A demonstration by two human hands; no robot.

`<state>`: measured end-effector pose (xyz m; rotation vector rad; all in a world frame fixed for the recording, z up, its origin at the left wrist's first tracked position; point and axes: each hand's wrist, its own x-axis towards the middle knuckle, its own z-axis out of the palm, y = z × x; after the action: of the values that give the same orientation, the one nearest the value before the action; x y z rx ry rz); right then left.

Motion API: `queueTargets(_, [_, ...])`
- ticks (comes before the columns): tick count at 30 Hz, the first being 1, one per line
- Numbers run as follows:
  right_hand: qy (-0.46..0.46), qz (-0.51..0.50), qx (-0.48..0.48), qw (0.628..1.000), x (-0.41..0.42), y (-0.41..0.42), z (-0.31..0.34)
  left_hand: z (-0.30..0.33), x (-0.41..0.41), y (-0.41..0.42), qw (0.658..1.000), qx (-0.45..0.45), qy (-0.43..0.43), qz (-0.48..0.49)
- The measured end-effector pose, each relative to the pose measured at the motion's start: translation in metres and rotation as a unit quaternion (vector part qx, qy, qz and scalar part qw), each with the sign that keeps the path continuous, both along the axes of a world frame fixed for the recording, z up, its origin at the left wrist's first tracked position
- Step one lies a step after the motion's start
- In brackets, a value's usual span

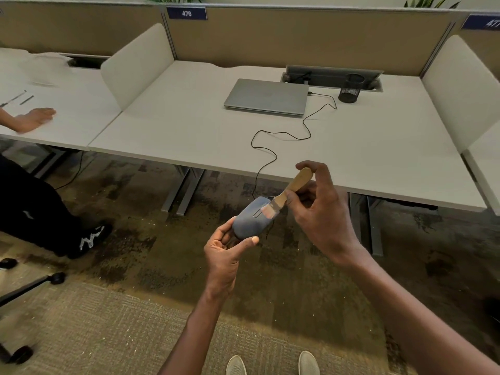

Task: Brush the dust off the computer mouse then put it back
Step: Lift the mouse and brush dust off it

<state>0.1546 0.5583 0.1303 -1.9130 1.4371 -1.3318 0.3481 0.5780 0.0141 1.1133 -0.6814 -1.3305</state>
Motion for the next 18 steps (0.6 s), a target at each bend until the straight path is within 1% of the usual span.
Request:
queueTargets(4, [0.019, 0.052, 0.033, 0.998, 0.019, -0.002, 0.007, -0.002, -0.001, 0.0, 1.0, -0.002, 0.004, 0.0])
queueTargets(10, [0.088, 0.116, 0.072, 0.987, 0.047, -0.01, 0.007, -0.004, 0.002, 0.002, 1.0, -0.004, 0.017, -0.009])
queueTargets(14, [0.132, 0.118, 0.077, 0.981, 0.063, -0.021, 0.005, -0.003, 0.007, 0.003, 1.0, -0.012, 0.012, -0.016])
queueTargets(18, [0.132, 0.093, 0.074, 0.984, 0.073, -0.036, 0.008, -0.005, 0.013, 0.004, 1.0, -0.02, 0.002, -0.022])
